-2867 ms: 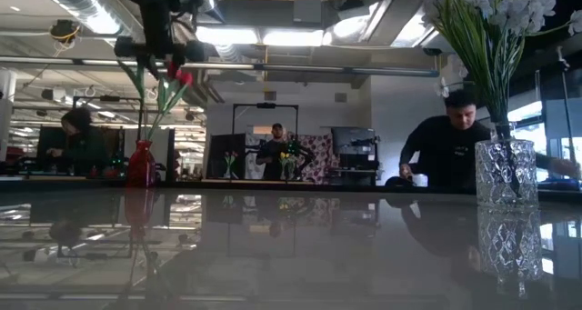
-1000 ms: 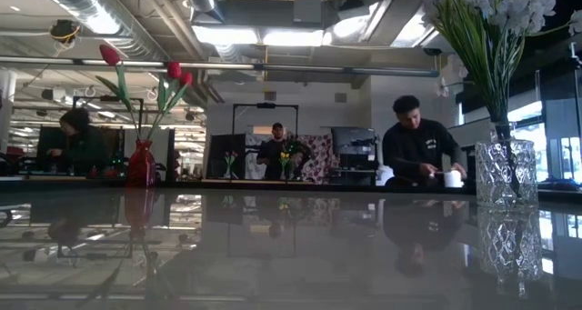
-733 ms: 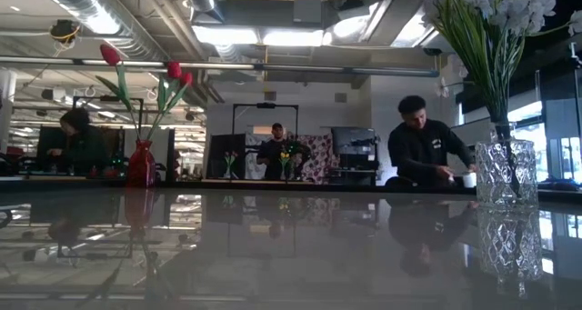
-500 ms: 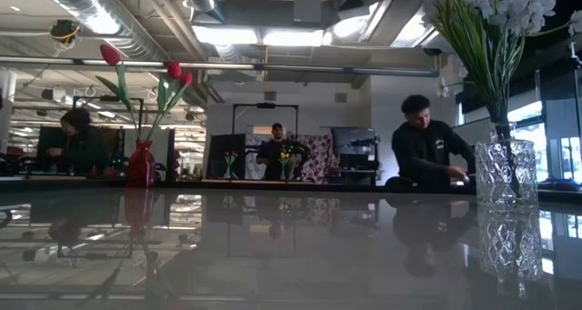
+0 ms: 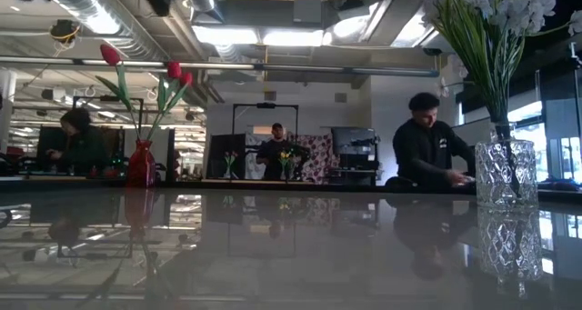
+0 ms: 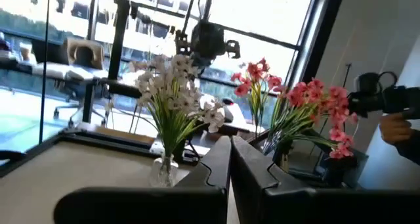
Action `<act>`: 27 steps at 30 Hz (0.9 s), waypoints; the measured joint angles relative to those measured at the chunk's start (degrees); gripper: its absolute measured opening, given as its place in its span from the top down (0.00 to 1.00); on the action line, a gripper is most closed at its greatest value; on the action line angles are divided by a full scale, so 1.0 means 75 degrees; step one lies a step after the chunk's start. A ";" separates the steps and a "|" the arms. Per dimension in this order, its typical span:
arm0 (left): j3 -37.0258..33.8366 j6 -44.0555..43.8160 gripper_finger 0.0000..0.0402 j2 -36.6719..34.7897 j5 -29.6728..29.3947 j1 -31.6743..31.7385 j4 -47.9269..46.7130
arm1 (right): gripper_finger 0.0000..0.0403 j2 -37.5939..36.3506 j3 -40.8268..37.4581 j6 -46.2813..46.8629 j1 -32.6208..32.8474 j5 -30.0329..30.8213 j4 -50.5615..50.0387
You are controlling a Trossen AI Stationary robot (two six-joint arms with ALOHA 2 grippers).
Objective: Sort flowers into vase by color
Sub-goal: Return to Home Position
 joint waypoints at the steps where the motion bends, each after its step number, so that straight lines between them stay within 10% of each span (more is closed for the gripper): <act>1: -0.0222 0.0043 0.99 -0.0196 0.0000 0.0000 0.0148 | 0.99 -0.0091 -0.0145 0.0058 0.0000 -0.0164 0.0201; 27: -0.3006 -0.1303 0.99 -0.3154 -0.0003 0.0000 0.0397 | 1.00 -0.1340 -0.2816 0.1009 0.0006 -0.3696 0.4185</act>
